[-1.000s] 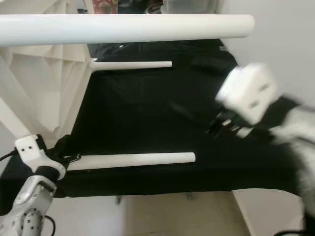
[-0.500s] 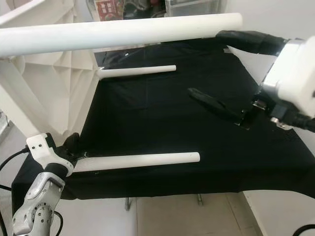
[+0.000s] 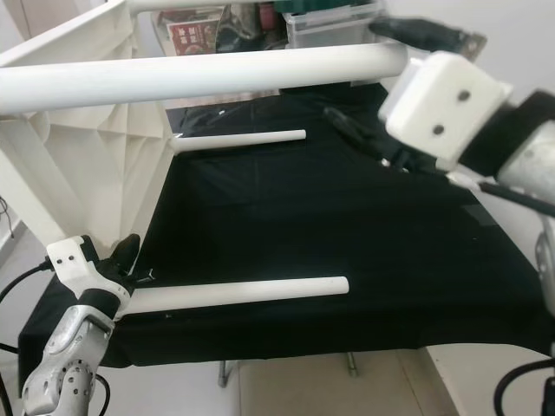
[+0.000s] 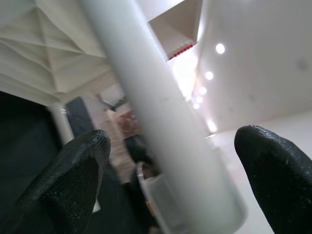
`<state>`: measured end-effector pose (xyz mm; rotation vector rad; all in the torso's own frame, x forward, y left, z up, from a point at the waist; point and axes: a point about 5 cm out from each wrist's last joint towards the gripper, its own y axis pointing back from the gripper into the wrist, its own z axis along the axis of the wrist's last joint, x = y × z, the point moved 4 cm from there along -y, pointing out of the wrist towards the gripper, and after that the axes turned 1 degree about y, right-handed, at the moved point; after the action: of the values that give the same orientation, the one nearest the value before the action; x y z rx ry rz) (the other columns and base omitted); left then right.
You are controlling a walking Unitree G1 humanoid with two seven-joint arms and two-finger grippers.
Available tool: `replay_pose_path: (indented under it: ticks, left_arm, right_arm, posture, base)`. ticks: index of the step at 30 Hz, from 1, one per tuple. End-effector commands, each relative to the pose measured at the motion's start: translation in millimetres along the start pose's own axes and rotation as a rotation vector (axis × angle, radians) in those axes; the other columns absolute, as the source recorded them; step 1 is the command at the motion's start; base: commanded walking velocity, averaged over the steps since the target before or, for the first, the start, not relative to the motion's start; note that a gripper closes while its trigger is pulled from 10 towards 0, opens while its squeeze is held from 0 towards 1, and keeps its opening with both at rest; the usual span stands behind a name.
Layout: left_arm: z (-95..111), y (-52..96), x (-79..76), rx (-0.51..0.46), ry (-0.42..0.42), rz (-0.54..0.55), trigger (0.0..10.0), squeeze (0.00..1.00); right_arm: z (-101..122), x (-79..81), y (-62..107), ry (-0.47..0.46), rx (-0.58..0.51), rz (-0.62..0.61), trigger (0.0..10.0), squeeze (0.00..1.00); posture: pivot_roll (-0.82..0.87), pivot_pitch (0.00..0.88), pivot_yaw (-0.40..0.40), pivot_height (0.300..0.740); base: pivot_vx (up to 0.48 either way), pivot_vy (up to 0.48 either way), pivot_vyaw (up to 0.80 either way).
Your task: Building children table
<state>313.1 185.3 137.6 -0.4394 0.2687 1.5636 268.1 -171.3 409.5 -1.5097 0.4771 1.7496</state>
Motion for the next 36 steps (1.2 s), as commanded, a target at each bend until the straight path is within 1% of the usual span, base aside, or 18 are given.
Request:
replay_pose_path:
  ticks: [1,5,6,7,8,9,11,12,14,17,26,29,30,31,33,34,35,36]
  left_arm:
    - [-4,2.9,9.1,0.009,-0.003,0.038,10.0,0.00]
    - [-5,3.4,9.3,0.012,0.001,0.043,10.0,0.00]
    - [-6,3.6,9.6,0.012,0.006,0.047,10.0,0.00]
    - [-6,3.6,9.6,0.012,0.006,0.047,10.0,0.00]
    - [-6,3.8,10.1,0.012,0.009,0.052,10.0,0.00]
    - [-6,3.8,10.1,0.012,0.009,0.052,10.0,0.00]
    - [-8,5.1,10.4,0.011,0.015,0.061,10.0,0.00]
    - [-8,5.1,10.4,0.011,0.015,0.061,10.0,0.00]
    - [-8,6.4,10.8,0.009,0.018,0.069,10.0,0.00]
    - [-8,6.9,11.9,0.006,0.020,0.078,10.0,0.00]
    - [-9,5.8,10.9,0.001,0.026,0.084,10.0,0.00]
    - [-9,5.4,10.9,-0.003,0.029,0.087,10.0,0.00]
    - [-9,5.5,11.4,-0.007,0.031,0.092,10.0,0.00]
    - [-9,5.5,11.4,-0.008,0.031,0.092,10.0,0.00]
    - [-9,5.8,12.4,-0.010,0.033,0.096,10.0,0.00]
    - [-8,6.0,12.7,-0.010,0.033,0.097,10.0,0.00]
    - [-8,6.0,13.2,-0.011,0.034,0.099,10.0,0.00]
    - [-8,6.0,13.2,-0.011,0.034,0.099,10.0,0.00]
  right_arm:
    - [5,-2.8,-6.1,0.080,-0.015,0.003,10.0,0.00]
    - [8,-4.7,-12.9,0.115,-0.035,-0.004,10.0,0.00]
    - [13,-1.9,-19.0,0.126,-0.062,0.005,10.0,0.00]
    - [13,-1.9,-19.0,0.126,-0.062,0.005,10.0,0.00]
    - [18,1.4,-25.4,0.133,-0.094,0.012,10.0,0.00]
    - [18,1.4,-25.4,0.133,-0.094,0.012,10.0,0.00]
    - [29,13.0,-34.0,0.130,-0.157,0.066,10.0,0.00]
    - [29,13.0,-34.0,0.130,-0.157,0.066,10.0,0.00]
    - [36,23.5,-39.1,0.131,-0.199,0.114,10.0,0.00]
    - [39,28.3,-42.6,0.154,-0.209,0.134,10.0,0.00]
    - [36,32.4,-49.6,0.183,-0.185,0.130,10.0,0.00]
    - [28,30.0,-49.1,0.201,-0.140,0.123,10.0,0.00]
    - [19,26.4,-46.5,0.216,-0.099,0.124,10.0,0.00]
    - [17,25.6,-45.9,0.219,-0.091,0.126,10.0,0.00]
    - [12,23.9,-42.8,0.214,-0.065,0.129,9.8,0.00]
    - [10,23.4,-41.8,0.214,-0.055,0.130,8.6,0.00]
    - [8,22.9,-40.6,0.215,-0.043,0.130,5.7,0.00]
    - [8,22.9,-40.6,0.215,-0.043,0.130,5.7,0.00]
  posture:
    - [-0.06,0.062,0.080,0.740]
    - [-0.06,0.067,0.076,0.740]
    - [-0.07,0.075,0.064,0.740]
    - [-0.07,0.075,0.064,0.740]
    - [-0.07,0.077,0.060,0.740]
    - [-0.07,0.077,0.060,0.740]
    - [-0.08,0.086,0.048,0.740]
    - [-0.08,0.086,0.048,0.740]
    - [-0.09,0.091,0.041,0.740]
    - [-0.09,0.091,0.040,0.740]
    - [-0.11,0.084,0.030,0.740]
    - [-0.11,0.081,0.024,0.740]
    - [-0.11,0.080,0.023,0.740]
    - [-0.11,0.080,0.023,0.740]
    - [-0.11,0.078,0.024,0.740]
    - [-0.12,0.077,0.027,0.740]
    - [-0.12,0.077,0.027,0.740]
    - [-0.12,0.077,0.027,0.740]
  base:
    - [0.000,0.000,0.00]
    - [0.000,0.000,0.00]
    - [0.000,0.000,0.00]
    - [0.000,0.000,0.00]
    - [0.000,0.000,0.00]
    - [0.000,0.000,0.00]
    - [0.000,0.000,0.00]
    - [0.000,0.000,0.00]
    - [0.000,0.000,0.00]
    - [0.000,0.000,0.00]
    - [0.000,0.000,0.00]
    - [0.000,0.000,0.00]
    - [0.000,0.000,0.00]
    - [0.000,0.000,0.00]
    - [0.000,0.000,0.00]
    - [0.000,0.000,0.00]
    - [0.000,0.000,0.00]
    - [0.000,0.000,0.00]
